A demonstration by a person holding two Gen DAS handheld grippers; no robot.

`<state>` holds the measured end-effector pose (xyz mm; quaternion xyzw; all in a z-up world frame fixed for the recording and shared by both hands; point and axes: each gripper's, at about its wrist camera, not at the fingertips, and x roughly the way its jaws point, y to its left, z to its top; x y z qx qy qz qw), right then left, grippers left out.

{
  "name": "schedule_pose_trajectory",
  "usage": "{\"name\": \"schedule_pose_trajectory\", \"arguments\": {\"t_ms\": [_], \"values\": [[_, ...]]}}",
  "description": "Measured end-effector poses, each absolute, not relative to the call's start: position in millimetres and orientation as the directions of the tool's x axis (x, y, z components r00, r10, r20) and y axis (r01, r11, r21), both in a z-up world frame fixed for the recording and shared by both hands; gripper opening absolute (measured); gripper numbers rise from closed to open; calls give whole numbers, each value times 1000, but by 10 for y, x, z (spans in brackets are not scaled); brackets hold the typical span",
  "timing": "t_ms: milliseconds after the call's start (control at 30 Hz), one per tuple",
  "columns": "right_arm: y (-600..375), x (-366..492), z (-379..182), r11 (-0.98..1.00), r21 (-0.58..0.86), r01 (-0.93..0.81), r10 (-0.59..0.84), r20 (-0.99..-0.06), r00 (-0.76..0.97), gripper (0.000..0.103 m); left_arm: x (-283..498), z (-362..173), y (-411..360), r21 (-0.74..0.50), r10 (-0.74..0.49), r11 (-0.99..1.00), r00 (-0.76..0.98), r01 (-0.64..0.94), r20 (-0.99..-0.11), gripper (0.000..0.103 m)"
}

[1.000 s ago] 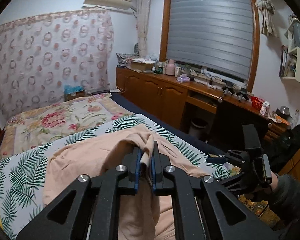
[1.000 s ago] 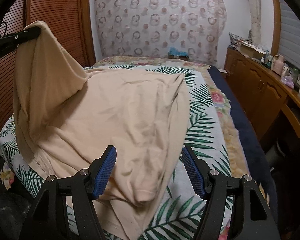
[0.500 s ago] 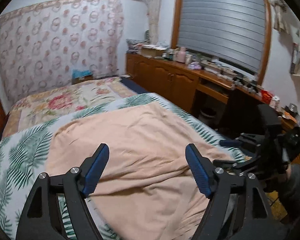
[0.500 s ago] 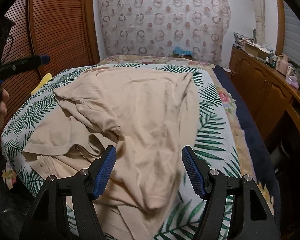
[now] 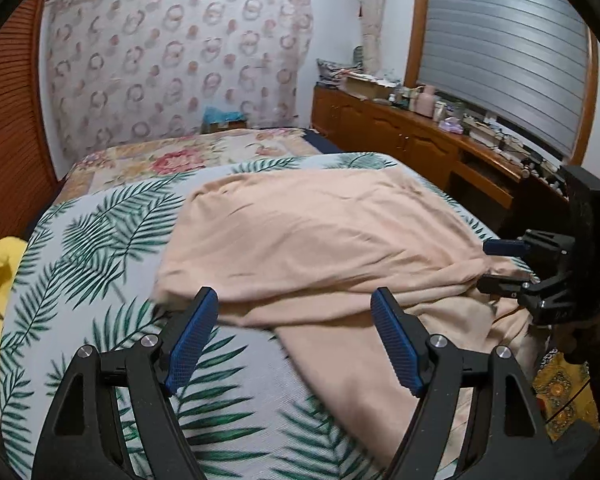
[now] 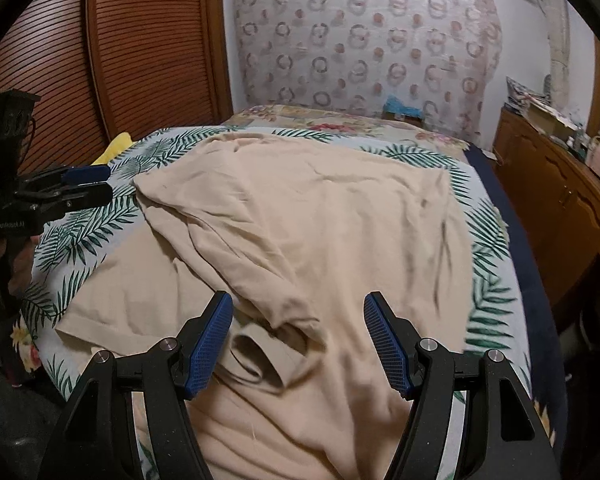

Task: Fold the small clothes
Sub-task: 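Open the left gripper and release the folded shirt, then grasp the shirt hem with the right gripper and lift it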

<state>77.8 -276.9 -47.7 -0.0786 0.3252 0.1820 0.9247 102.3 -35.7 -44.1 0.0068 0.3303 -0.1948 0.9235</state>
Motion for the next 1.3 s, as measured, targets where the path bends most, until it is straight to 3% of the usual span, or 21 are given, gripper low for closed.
{"name": "schedule_pose_trajectory", "arguments": {"t_ms": [433,533,667,800,967,1300], "values": [[-2709,1057,-546,896,-25,-443,305,-689,657,70,966,-530,-120,-106,-304,946,719,308,-625,79],[-2703,1114,-549,892,-22,-452,309,-700,644,65,956,-563,-92,-111,-302,947,715,301,-630,79],[-2662,1131,-530,887,-22,-461,314,-703,638,53,955,-600,-92,-111,-299,948,710,299,-637,79],[-2638,1133,-531,881,-30,-472,317,-702,638,47,959,-621,-90,-113,-300,947,706,300,-642,79],[-2591,1109,-557,872,-51,-487,315,-704,637,14,948,-625,-110,-113,-304,945,703,306,-642,79],[-2620,765,-167,860,-33,-510,397,-584,708,8,888,-539,-120,-126,-318,943,723,307,-613,79]]}}
